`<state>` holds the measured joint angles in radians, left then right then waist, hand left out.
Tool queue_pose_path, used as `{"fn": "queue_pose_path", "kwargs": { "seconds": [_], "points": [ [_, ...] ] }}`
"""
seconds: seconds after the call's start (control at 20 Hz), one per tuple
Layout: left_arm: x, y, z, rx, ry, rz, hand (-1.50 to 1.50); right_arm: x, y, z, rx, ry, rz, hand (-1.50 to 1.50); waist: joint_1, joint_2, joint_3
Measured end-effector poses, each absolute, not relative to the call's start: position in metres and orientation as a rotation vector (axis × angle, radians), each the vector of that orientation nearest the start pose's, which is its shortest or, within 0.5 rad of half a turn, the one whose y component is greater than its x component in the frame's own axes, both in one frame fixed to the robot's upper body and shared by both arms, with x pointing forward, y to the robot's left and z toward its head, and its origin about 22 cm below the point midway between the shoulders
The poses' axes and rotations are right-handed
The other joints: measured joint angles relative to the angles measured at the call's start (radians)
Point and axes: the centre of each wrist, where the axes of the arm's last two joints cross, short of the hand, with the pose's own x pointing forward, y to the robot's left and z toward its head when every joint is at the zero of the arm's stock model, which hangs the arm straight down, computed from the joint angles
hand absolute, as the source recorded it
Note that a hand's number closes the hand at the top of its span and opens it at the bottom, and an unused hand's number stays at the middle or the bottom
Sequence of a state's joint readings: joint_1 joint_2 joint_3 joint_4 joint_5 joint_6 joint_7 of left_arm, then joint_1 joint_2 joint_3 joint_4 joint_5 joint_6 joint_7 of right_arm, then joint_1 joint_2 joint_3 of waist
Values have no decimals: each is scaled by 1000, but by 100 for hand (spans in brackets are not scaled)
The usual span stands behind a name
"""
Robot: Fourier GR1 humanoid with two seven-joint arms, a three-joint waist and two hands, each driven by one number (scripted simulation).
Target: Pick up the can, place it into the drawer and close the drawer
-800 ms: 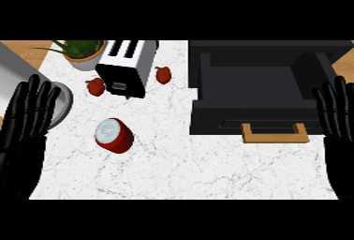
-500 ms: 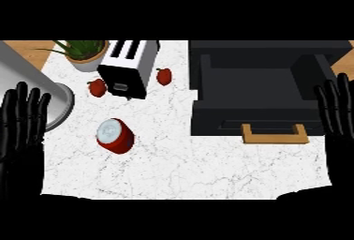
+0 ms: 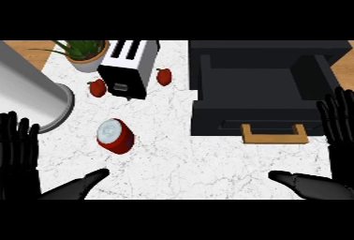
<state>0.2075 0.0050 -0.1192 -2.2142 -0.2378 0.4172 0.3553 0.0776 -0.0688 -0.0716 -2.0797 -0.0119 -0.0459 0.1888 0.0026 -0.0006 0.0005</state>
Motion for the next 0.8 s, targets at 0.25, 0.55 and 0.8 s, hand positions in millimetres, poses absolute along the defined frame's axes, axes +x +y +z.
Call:
{"fn": "queue_pose_path", "kwargs": {
  "seconds": [0.25,0.55,0.8],
  "points": [
    [166,209,122,402,-1673,345,-150,200,-264,102,-162,-1804,-68,-150,-2,0,0],
    [180,209,112,400,-1642,350,-150,189,-270,102,-163,-1808,-76,-150,-4,0,0],
    [192,196,93,389,-1601,344,-150,190,-280,96,-168,-1812,-67,-150,-5,0,0]
  ]
}}
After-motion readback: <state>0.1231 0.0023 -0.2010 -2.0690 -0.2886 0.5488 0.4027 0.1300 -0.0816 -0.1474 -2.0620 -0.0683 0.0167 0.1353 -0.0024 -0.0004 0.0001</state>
